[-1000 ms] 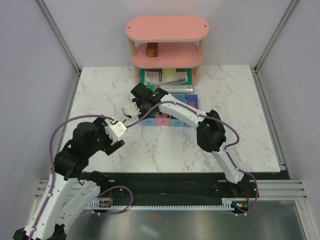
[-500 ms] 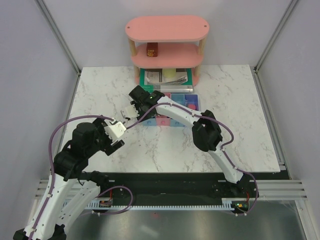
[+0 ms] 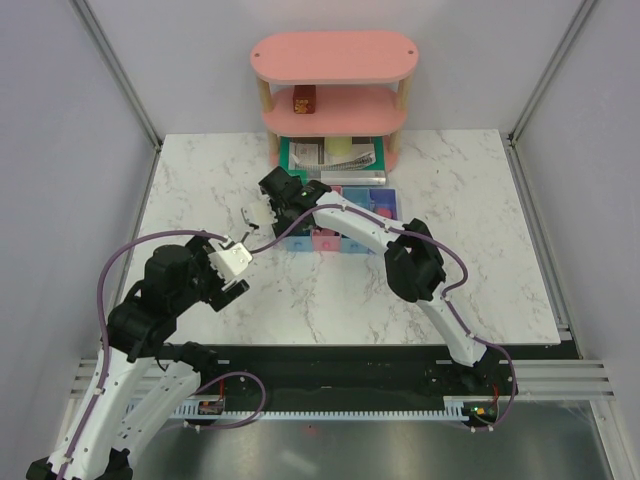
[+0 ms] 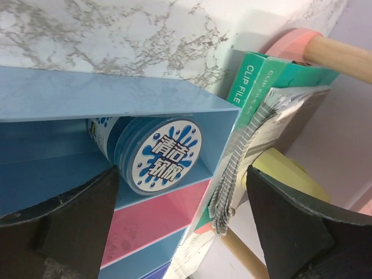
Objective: Sort the stationery into containers
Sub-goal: Place the stationery in the storage box, then reset both arms
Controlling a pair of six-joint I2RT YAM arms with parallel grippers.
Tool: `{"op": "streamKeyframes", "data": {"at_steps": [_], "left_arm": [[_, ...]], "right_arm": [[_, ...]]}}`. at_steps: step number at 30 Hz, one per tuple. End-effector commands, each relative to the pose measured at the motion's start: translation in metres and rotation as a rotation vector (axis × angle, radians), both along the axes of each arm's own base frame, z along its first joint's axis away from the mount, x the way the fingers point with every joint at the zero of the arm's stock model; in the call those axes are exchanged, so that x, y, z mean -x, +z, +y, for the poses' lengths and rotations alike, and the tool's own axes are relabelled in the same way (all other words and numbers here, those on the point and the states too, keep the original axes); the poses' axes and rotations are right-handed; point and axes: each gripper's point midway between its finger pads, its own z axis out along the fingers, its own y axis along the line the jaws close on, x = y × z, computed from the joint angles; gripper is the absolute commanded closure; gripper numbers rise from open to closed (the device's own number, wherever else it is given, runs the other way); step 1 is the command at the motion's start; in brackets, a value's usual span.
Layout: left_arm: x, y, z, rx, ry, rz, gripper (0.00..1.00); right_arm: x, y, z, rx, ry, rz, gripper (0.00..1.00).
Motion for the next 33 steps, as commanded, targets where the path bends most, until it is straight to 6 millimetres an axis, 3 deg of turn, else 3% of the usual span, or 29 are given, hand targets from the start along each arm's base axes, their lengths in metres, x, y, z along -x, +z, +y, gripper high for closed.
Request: {"op": "streamKeyframes", "data": {"at_steps": [1,3,6,8,9,14,15,16,17,18,19,20,21,23,24,25,27,28,29,32,33], "left_arm": [[-0.001,0.010,-0.005,0.056,0.014,-0.010,0.00],[-0.004,0.006,-0.004,0.049,0.029,0.007,0.00],[-0.007,-0.002,-0.004,0.037,0.048,0.054,0.00],[-0.008,-0.008,-0.007,0.042,0.046,0.095,0.00],[-0.008,-0.008,-0.012,0.055,0.031,0.110,0.00],[-0.020,-0.007,-0.025,0.097,0.053,0.201,0.00],[-0.023,-0.005,-0.026,0.103,0.062,0.206,0.00],[-0.029,0.009,-0.028,0.121,0.069,0.186,0.00],[-0.035,0.009,-0.030,0.115,0.077,0.203,0.00],[-0.041,0.017,-0.030,0.120,0.091,0.193,0.00],[-0.049,0.034,-0.030,0.143,0.108,0.167,0.00],[-0.057,0.036,-0.032,0.146,0.121,0.186,0.00],[-0.063,0.054,-0.037,0.188,0.113,0.175,0.00],[-0.081,0.061,-0.030,0.237,0.155,0.206,0.00],[-0.085,0.078,-0.036,0.304,0.123,0.206,0.00],[-0.095,0.084,-0.018,0.342,0.176,0.205,0.00],[-0.110,0.094,-0.012,0.408,0.168,0.228,0.00],[-0.117,0.095,0.005,0.423,0.220,0.225,0.00],[-0.119,0.097,0.009,0.433,0.222,0.226,0.00],[-0.121,0.100,0.019,0.461,0.231,0.223,0.00],[-0.119,0.101,0.020,0.468,0.231,0.219,0.00]], "right_arm": [[-0.016,0.034,0.001,-0.078,-0.071,-0.110,0.04],[-0.021,0.050,-0.002,-0.112,-0.102,-0.134,0.03],[-0.024,0.097,-0.008,-0.229,-0.165,-0.172,0.02],[-0.024,0.114,-0.020,-0.272,-0.212,-0.177,0.02],[-0.021,0.135,-0.030,-0.314,-0.235,-0.188,0.02],[-0.011,0.147,-0.095,-0.413,-0.438,-0.104,0.02],[-0.008,0.155,-0.120,-0.435,-0.486,-0.094,0.02],[-0.004,0.158,-0.131,-0.479,-0.536,-0.071,0.02],[0.001,0.161,-0.138,-0.512,-0.543,-0.034,0.02],[0.007,0.172,-0.163,-0.541,-0.586,-0.022,0.02],[0.011,0.176,-0.173,-0.574,-0.606,-0.004,0.02],[0.018,0.181,-0.179,-0.616,-0.615,0.027,0.02],[0.024,0.190,-0.202,-0.643,-0.645,0.032,0.02],[0.035,0.198,-0.215,-0.710,-0.656,0.091,0.02],[0.042,0.205,-0.240,-0.729,-0.702,0.104,0.02],[0.048,0.208,-0.247,-0.752,-0.705,0.142,0.02],[0.068,0.216,-0.271,-0.802,-0.723,0.224,0.02],[0.073,0.219,-0.280,-0.813,-0.730,0.233,0.02],[0.084,0.227,-0.300,-0.831,-0.758,0.216,0.02],[0.111,0.234,-0.322,-0.853,-0.736,0.214,0.02],[0.115,0.225,-0.341,-0.845,-0.771,0.220,0.02]]}}
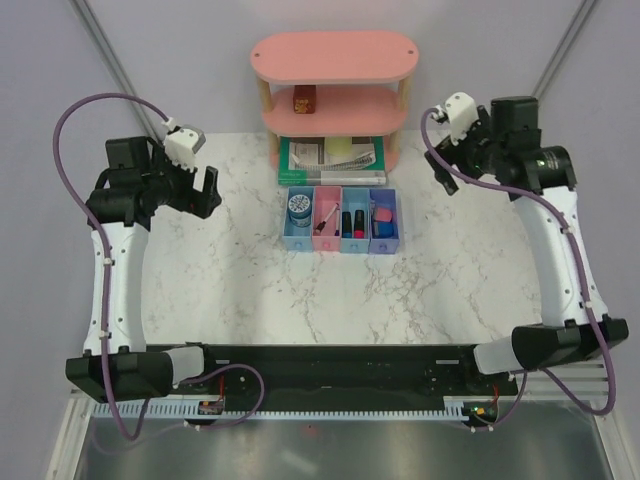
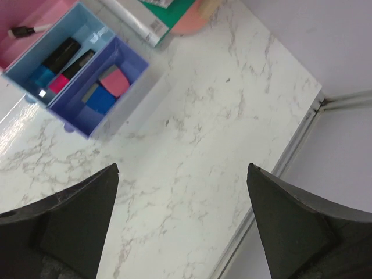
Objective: Sort the stationery into containers
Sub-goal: Reset both arms
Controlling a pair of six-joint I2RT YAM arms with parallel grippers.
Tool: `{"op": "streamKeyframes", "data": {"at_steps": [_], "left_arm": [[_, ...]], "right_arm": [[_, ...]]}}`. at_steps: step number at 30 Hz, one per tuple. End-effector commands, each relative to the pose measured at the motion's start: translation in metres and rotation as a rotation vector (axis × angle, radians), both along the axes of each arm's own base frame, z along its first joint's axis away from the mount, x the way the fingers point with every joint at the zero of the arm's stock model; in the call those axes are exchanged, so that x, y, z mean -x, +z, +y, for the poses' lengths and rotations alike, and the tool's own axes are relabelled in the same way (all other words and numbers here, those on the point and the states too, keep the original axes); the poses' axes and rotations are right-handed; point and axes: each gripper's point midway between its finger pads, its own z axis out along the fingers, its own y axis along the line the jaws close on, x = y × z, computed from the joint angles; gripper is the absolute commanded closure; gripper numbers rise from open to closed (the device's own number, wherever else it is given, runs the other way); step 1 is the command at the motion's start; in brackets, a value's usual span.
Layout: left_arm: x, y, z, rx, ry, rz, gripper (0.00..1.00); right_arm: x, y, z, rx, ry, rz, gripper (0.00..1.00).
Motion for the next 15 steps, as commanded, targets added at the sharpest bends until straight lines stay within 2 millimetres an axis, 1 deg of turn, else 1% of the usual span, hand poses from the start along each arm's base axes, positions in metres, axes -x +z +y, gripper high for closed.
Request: {"op": "streamKeyframes", "data": {"at_steps": [1,2,4,5,6,7,8,10,11,13,15], "left_arm": [[0.013,0.015,-0.012,0.124,-0.057,-0.004,0.00],[0.016,0.012,-0.014,0.137,-0.070,0.004,0.00],[0.022,0.012,-0.015,0.141,-0.077,-0.006,0.00],[0.025,0.007,-0.018,0.154,-0.084,0.009,0.00],[0.030,0.007,-0.018,0.158,-0.085,0.005,0.00],[0.032,0.005,-0.019,0.162,-0.087,0.004,0.00],[0.034,-0.002,-0.020,0.169,-0.084,0.015,0.00],[0.039,-0.004,-0.019,0.161,-0.080,0.003,0.00],[0.041,-0.009,-0.019,0.159,-0.075,0.007,0.00],[0.043,-0.009,-0.015,0.145,-0.059,-0.005,0.00],[0.044,-0.010,-0.014,0.142,-0.052,-0.011,0.00]], "right_arm": [[0.057,-0.006,-0.019,-0.108,0.069,0.083,0.02],[0.064,-0.011,-0.043,-0.127,0.008,0.095,0.02],[0.072,-0.013,-0.053,-0.186,0.020,0.100,0.02],[0.077,-0.020,-0.074,-0.217,-0.042,0.123,0.02],[0.078,-0.024,-0.083,-0.231,-0.048,0.128,0.02],[0.079,-0.027,-0.084,-0.281,-0.032,0.141,0.02],[0.083,-0.033,-0.100,-0.315,-0.083,0.159,0.02],[0.083,-0.038,-0.106,-0.373,-0.074,0.172,0.02],[0.084,-0.040,-0.111,-0.394,-0.090,0.181,0.02],[0.084,-0.038,-0.110,-0.396,-0.081,0.170,0.02],[0.085,-0.031,-0.106,-0.395,-0.059,0.141,0.02]]}}
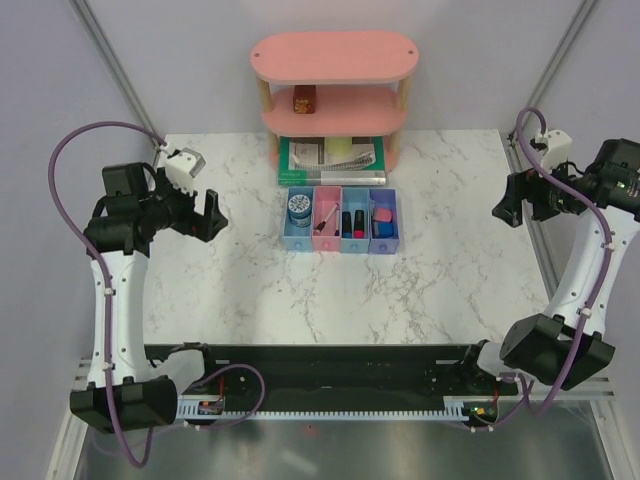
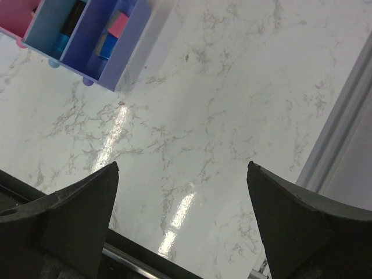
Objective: Sort the stationery into containers
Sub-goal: Reset both arms
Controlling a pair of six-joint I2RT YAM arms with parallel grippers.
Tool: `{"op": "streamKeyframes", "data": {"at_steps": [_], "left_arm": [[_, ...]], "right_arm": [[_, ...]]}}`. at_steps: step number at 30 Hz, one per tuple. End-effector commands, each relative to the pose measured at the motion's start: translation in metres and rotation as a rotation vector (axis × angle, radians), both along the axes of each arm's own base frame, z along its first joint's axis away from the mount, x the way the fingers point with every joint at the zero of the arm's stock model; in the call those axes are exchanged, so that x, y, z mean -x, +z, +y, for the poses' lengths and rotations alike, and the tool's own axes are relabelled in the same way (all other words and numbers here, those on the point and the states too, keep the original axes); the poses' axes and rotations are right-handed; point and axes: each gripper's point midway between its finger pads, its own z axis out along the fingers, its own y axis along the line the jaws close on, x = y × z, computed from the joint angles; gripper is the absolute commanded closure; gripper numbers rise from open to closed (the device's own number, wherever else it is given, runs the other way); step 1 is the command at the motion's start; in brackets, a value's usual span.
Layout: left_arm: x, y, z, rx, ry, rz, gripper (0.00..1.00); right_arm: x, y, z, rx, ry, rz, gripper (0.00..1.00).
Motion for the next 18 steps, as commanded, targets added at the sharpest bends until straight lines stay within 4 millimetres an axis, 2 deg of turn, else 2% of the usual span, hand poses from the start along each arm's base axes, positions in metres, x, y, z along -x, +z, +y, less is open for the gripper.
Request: {"op": "streamKeyframes", "data": {"at_steps": [1,7,12,18], "left_arm": [[0.003,0.010,0.000,0.023,0.021,-0.043,0.00],[0.003,0.021,-0.002,0.047,0.030,-0.066,0.00],[0.000,0.022,-0.002,0.064,0.038,-0.067,0.00],[-0.003,0.025,-0.002,0.077,0.046,-0.071,0.00]], "right_arm": [[0.007,0.027,0.029,-0.055,0.127,-0.124,0.02],[0.015,0.042,0.032,-0.006,0.122,-0.186,0.02],[0.025,0.043,0.039,0.010,0.145,-0.213,0.02],[0.025,0.045,0.039,0.017,0.146,-0.221,0.02]]}}
